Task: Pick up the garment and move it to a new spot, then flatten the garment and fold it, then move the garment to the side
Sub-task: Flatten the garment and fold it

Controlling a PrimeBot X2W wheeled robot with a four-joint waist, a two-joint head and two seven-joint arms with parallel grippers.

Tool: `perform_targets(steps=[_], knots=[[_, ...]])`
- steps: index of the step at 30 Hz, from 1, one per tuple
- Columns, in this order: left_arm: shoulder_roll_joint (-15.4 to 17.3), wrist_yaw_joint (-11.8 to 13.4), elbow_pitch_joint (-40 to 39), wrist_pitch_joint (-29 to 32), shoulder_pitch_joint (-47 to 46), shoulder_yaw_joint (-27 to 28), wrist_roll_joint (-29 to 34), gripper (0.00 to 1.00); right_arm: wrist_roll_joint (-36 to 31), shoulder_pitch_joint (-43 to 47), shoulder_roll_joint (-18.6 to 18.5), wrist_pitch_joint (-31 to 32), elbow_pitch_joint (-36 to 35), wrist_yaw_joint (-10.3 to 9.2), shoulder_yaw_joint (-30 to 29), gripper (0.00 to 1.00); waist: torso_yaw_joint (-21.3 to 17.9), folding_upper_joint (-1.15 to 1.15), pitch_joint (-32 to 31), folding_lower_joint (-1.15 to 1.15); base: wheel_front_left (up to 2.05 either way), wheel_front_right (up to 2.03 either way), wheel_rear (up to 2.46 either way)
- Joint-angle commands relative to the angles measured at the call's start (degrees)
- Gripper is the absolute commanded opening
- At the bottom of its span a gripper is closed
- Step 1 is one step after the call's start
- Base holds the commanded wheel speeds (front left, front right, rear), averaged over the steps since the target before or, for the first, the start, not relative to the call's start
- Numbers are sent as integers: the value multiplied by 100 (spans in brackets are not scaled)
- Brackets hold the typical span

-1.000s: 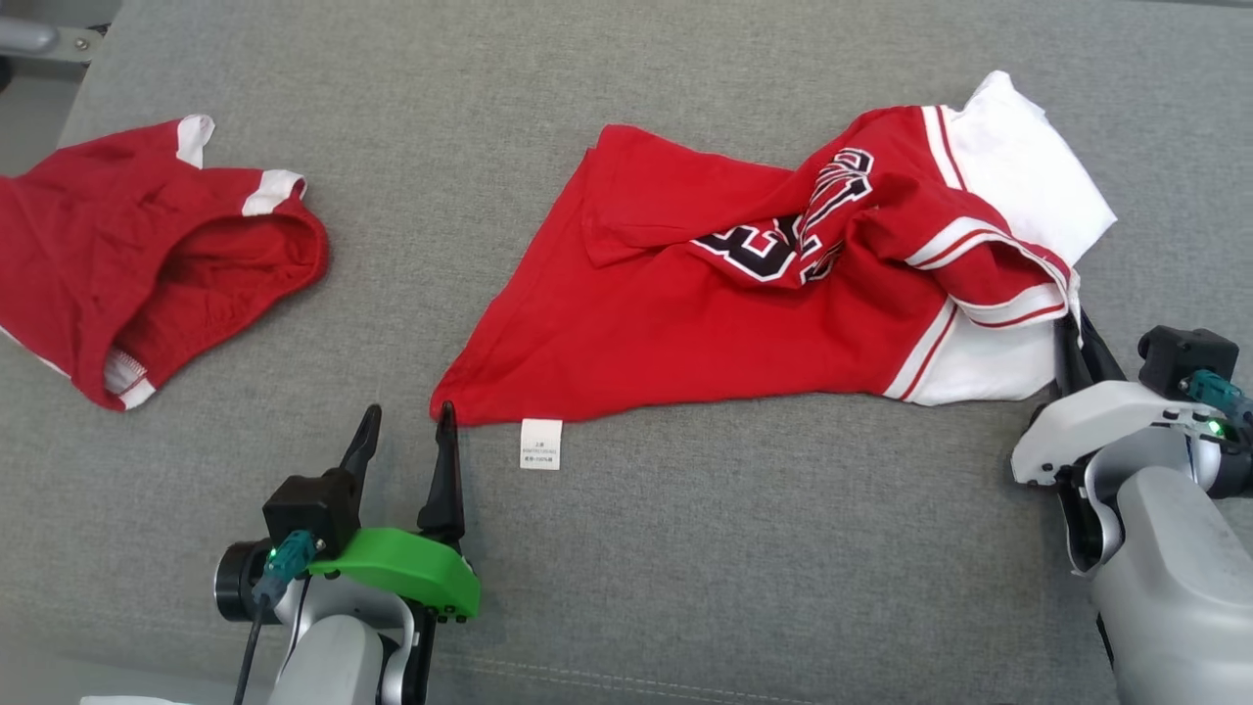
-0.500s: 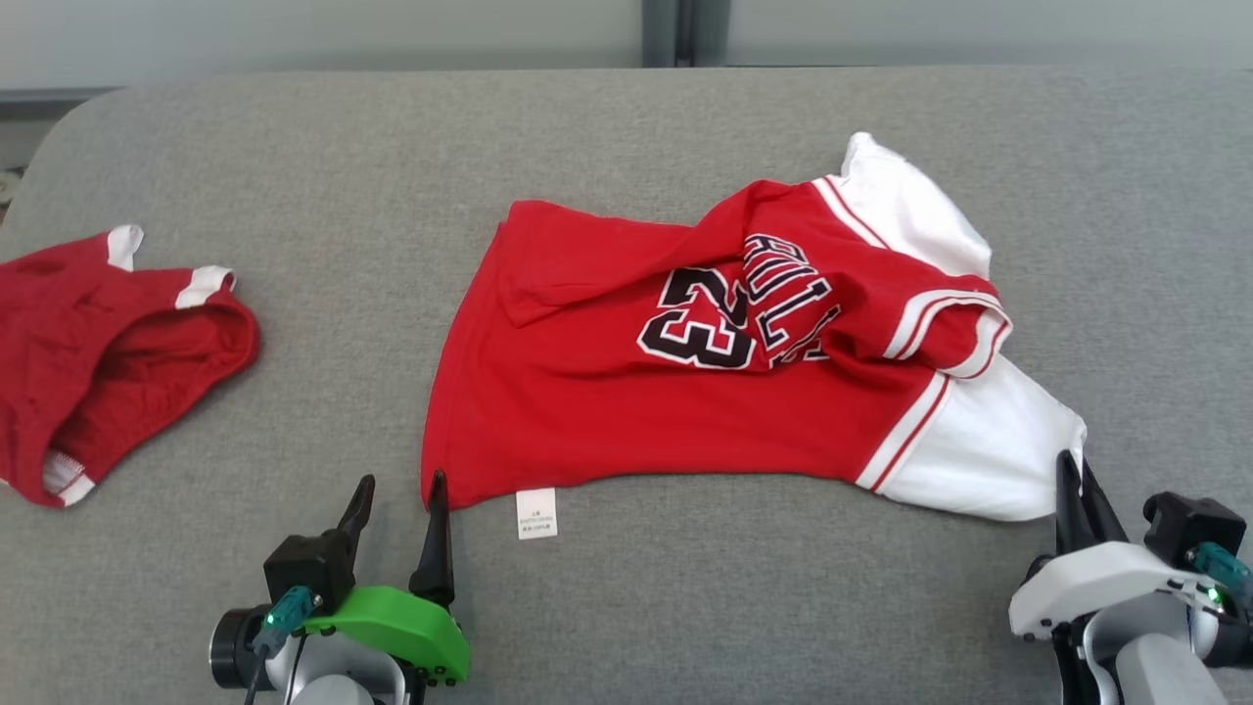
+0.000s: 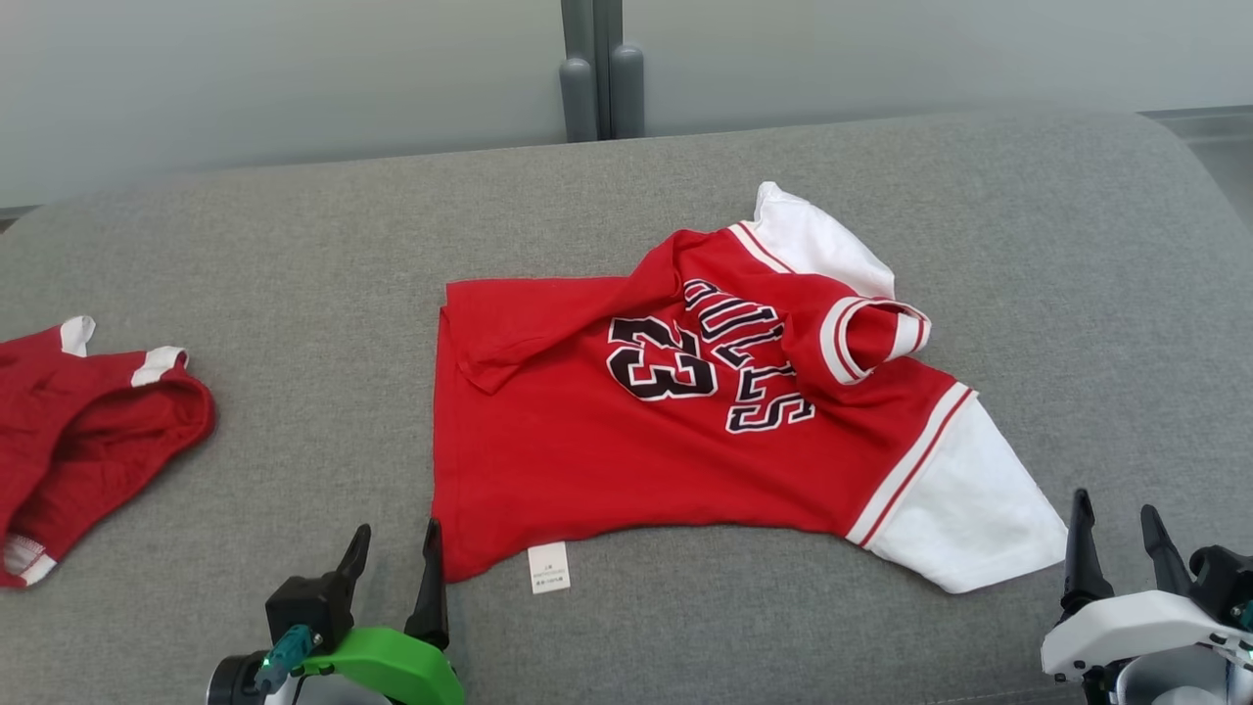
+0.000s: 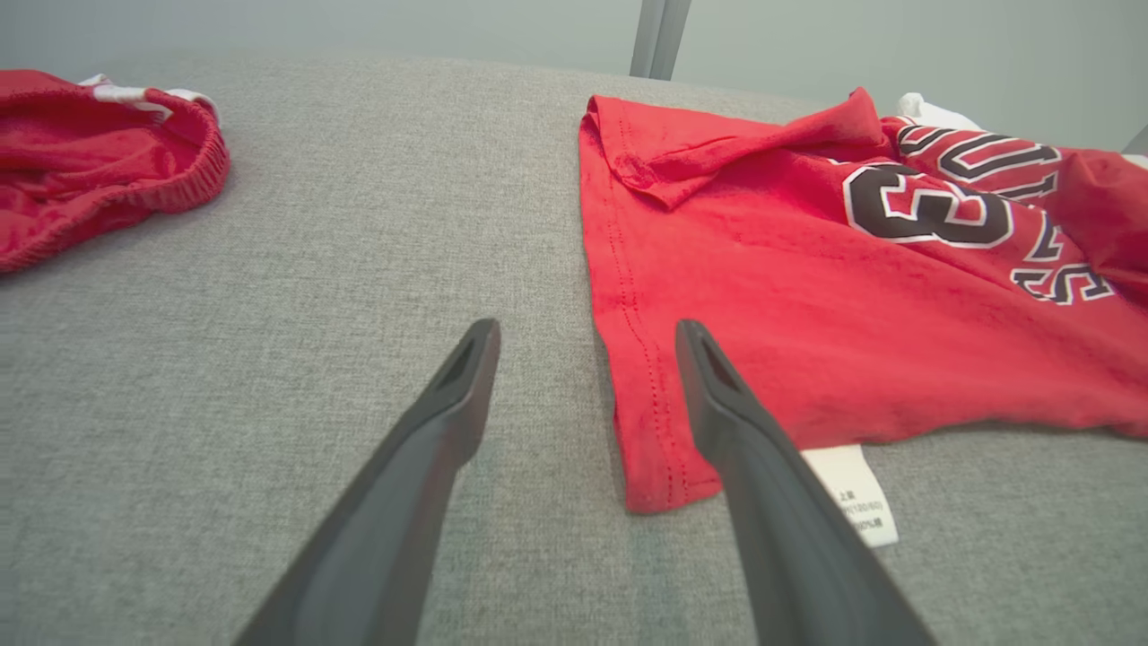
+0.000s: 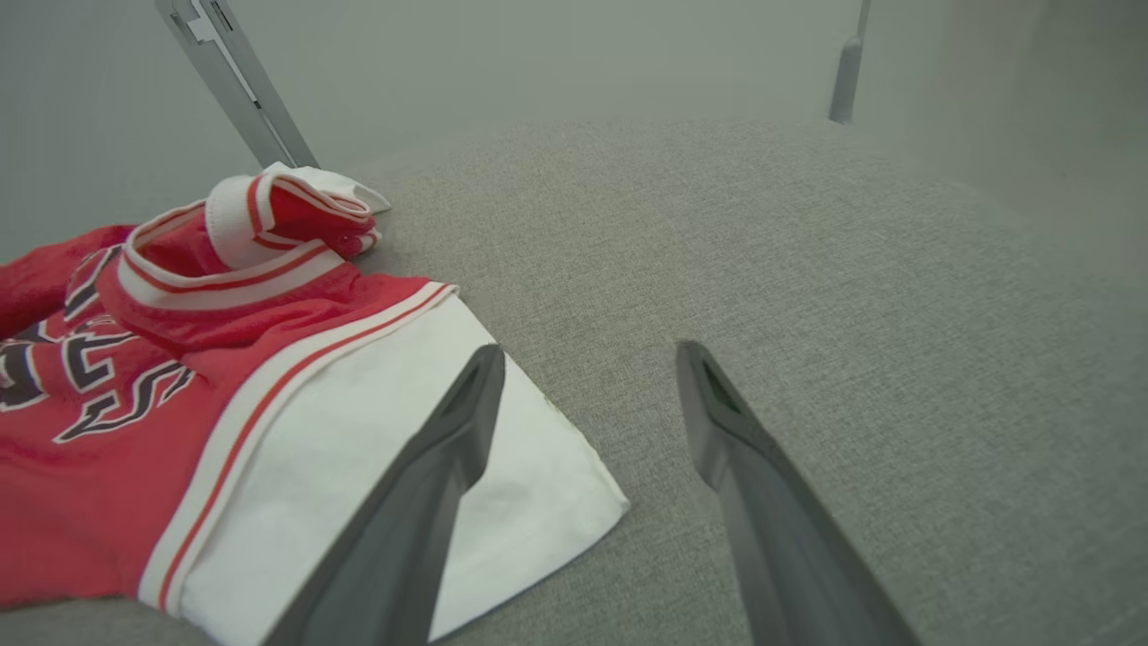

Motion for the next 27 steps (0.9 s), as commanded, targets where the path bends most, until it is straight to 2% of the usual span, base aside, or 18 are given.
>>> perform_targets(steps=[1, 10, 16, 27], knots=[[25, -10, 11, 0, 105, 19, 45, 100, -59, 63, -12, 0, -161, -8, 40, 100, 36, 0, -66, 0, 0, 0, 0], [24, 65, -277, 0, 284, 122, 210, 100, -265, 177, -16, 0, -821, -9, 565, 100, 163, 0, -242, 0, 0, 0, 0], [24, 30, -629, 1, 465, 174, 396, 100, -376, 224, -17, 0, -938, -8, 863, 100, 240, 0, -386, 0, 0, 0, 0], [24, 30, -844, 0, 736, 7, 391, 100, -389, 366, -15, 0, -917, -8, 978, 100, 381, 0, -638, 0, 0, 0, 0]])
